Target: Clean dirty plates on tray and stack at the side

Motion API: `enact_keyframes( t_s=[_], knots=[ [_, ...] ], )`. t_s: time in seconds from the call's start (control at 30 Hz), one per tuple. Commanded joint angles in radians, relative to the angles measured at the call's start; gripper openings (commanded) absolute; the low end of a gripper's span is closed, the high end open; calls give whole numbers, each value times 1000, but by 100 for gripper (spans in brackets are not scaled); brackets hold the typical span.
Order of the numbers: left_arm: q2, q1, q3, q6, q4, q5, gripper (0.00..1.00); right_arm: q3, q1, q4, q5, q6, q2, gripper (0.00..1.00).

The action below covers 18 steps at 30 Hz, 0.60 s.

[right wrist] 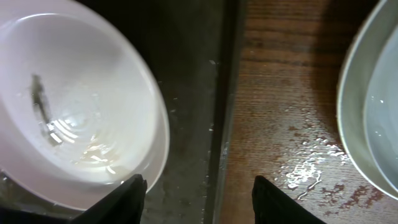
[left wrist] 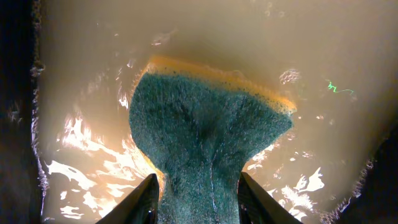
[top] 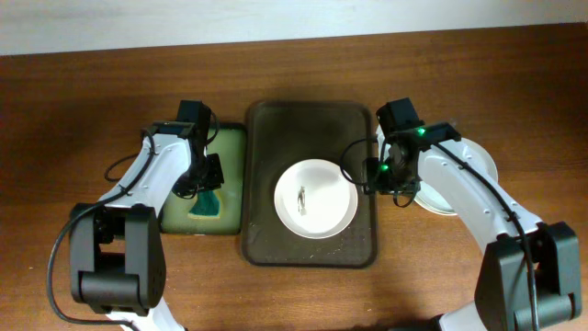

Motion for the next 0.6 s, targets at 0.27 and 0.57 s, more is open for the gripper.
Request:
enact_keyframes(
  t_s=[0.27,0.57],
  knots=[
    [-9,0,-37,-6,0,27,0,-15,-8,55,-47,-79,26,58],
    [-66,-249,209,-24,-40,293,0,-15,-8,200,-168,-171,290,13]
  ],
)
